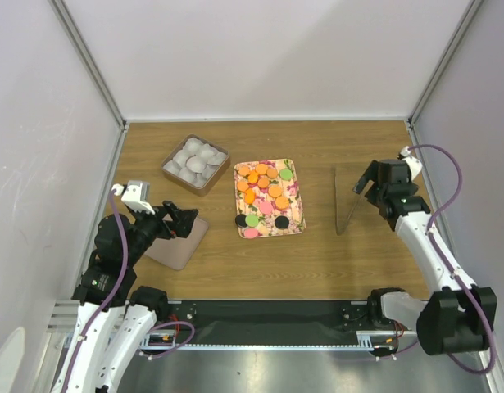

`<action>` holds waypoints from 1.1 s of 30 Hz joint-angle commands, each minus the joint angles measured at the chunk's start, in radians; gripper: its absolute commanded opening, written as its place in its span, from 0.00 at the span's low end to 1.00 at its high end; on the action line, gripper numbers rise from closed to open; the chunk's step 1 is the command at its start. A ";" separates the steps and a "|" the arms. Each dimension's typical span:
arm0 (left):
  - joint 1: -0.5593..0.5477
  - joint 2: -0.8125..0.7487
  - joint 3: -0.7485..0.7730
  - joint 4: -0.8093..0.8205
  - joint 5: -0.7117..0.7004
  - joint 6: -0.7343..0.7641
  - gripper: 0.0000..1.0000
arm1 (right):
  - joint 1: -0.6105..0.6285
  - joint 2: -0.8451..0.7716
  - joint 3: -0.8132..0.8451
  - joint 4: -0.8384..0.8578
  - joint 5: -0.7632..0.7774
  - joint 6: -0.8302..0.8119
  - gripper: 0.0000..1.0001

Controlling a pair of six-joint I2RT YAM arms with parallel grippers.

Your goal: Pack the cookies

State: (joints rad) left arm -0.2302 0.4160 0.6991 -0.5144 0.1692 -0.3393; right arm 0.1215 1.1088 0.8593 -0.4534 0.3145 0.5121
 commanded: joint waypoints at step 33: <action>0.005 0.001 -0.006 0.033 0.015 0.003 1.00 | -0.066 0.634 0.233 0.147 -0.002 0.031 0.72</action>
State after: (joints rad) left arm -0.2302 0.4065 0.6991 -0.5106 0.1715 -0.3389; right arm 0.0582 1.7370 1.0691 -0.3378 0.2790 0.5316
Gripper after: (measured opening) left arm 0.996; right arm 0.725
